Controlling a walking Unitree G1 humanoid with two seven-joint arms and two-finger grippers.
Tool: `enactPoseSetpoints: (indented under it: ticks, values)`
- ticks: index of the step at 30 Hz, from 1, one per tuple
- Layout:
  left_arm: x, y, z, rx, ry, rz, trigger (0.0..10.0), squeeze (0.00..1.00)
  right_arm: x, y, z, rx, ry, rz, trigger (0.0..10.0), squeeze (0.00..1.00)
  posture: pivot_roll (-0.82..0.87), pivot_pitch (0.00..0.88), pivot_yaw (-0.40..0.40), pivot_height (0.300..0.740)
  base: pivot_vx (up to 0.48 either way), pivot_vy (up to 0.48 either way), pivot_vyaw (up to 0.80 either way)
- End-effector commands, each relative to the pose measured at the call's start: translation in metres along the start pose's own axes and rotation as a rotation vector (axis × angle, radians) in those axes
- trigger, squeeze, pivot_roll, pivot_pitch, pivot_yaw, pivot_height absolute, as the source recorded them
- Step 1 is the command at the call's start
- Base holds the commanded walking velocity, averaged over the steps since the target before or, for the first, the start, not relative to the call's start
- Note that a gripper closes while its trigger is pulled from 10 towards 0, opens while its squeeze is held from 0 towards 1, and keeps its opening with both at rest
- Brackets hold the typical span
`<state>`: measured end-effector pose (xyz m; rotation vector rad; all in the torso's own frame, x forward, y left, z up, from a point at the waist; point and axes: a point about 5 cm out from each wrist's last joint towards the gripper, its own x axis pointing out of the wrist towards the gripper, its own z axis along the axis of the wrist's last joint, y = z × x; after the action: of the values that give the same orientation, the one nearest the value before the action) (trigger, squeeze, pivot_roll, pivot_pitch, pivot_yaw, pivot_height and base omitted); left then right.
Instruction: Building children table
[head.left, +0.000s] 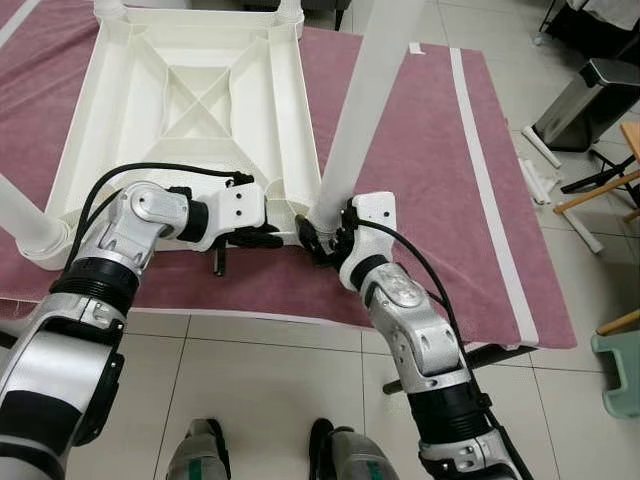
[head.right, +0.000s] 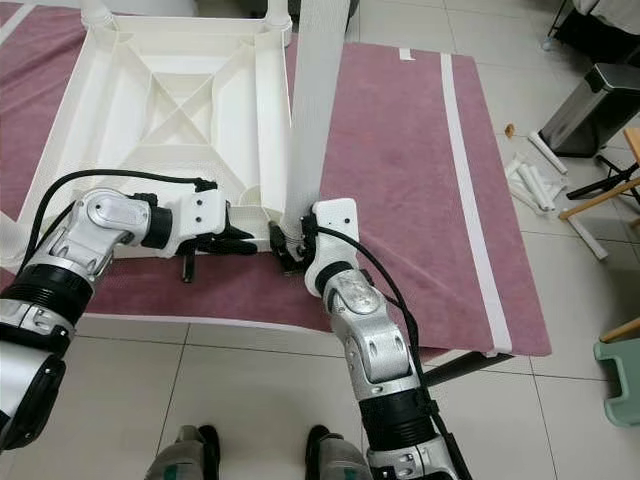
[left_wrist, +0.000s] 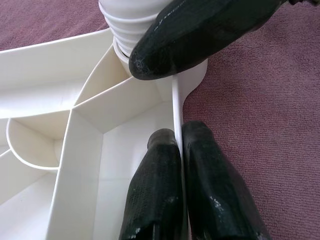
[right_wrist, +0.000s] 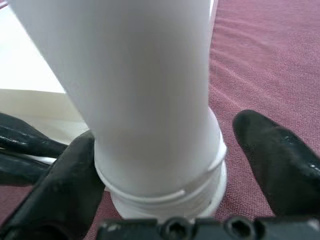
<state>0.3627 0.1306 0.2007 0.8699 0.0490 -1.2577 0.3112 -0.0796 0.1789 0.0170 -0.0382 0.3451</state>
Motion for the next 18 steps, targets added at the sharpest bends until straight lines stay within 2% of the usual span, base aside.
enactPoseSetpoints:
  ticks: [1, 2, 3, 4, 8, 18]
  values:
    - [-0.014, 0.017, -0.009, -0.021, 0.053, 0.286, 10.0, 0.0, -0.003, -0.003, -0.008, 0.007, 0.023, -0.016, 10.0, 1.0, 0.06, 0.21, -0.02, 0.74, 0.0, 0.0, 0.0]
    - [-0.014, 0.017, -0.009, -0.02, 0.053, 0.286, 10.0, 0.0, -0.002, -0.003, -0.007, 0.006, 0.014, -0.016, 10.0, 1.0, 0.06, 0.209, -0.02, 0.74, 0.0, 0.0, 0.0]
    - [-0.014, 0.017, -0.009, -0.021, 0.053, 0.287, 10.0, 0.0, -0.002, -0.003, -0.006, 0.011, 0.004, -0.015, 10.0, 0.56, 0.06, 0.209, -0.02, 0.74, 0.0, 0.0, 0.0]
    - [-0.015, 0.017, -0.009, -0.021, 0.053, 0.287, 10.0, 0.0, -0.002, -0.003, -0.005, 0.009, -0.003, -0.015, 10.0, 0.0, 0.06, 0.208, -0.02, 0.74, 0.0, 0.0, 0.0]
    - [-0.015, 0.017, -0.009, -0.021, 0.054, 0.287, 10.0, 0.0, -0.002, -0.002, -0.003, 0.015, -0.023, -0.001, 10.0, 0.0, 0.06, 0.207, -0.02, 0.74, 0.0, 0.0, 0.0]
    - [-0.015, 0.018, -0.01, -0.021, 0.054, 0.288, 10.0, 0.0, -0.003, 0.005, 0.024, -0.003, -0.178, 0.124, 10.0, 0.0, 0.06, 0.204, -0.019, 0.74, 0.0, 0.0, 0.0]
